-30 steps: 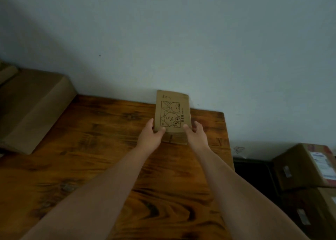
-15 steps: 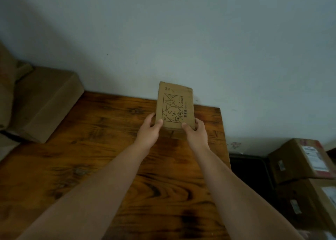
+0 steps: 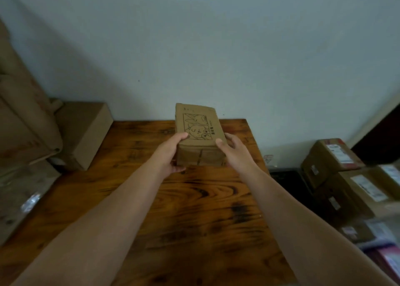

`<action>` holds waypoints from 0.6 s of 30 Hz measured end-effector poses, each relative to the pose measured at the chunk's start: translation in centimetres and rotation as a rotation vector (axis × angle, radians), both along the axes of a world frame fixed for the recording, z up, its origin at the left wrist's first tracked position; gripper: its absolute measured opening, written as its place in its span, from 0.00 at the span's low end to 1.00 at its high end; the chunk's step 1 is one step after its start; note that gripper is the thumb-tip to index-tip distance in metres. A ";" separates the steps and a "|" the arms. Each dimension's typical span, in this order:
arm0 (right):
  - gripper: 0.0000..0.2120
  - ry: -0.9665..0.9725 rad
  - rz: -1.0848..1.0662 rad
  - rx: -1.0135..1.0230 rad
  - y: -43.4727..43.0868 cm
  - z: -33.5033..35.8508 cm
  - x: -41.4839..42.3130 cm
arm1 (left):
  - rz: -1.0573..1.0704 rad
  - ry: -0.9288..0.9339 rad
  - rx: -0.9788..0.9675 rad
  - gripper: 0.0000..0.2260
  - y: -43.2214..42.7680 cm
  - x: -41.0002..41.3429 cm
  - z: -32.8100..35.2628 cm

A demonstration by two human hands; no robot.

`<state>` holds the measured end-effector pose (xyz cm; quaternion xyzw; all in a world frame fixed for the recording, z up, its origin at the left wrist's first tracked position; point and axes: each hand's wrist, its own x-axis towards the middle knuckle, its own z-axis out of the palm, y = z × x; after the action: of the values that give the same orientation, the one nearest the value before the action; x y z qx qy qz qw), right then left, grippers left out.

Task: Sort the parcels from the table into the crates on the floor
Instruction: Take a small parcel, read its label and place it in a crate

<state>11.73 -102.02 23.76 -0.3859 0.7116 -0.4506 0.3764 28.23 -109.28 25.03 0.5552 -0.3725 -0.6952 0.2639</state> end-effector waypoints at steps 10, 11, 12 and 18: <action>0.48 0.664 0.349 -0.113 6.3 2.4 2.9 | -0.100 -0.089 0.024 0.20 2.7 6.1 4.3; 0.52 0.739 0.392 -0.132 6.4 2.7 2.7 | -0.126 -0.098 0.029 0.20 2.9 6.2 4.7; 0.54 0.785 0.410 -0.160 6.6 2.9 2.5 | -0.150 -0.105 0.030 0.20 3.1 6.3 5.2; 0.50 0.779 0.317 -0.302 6.0 3.0 1.0 | -0.247 -0.077 0.024 0.24 3.8 5.9 6.2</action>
<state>12.77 -95.98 26.76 -0.6817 0.6586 -0.3073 0.0842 34.13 -105.44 31.28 0.5345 -0.4397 -0.7049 0.1551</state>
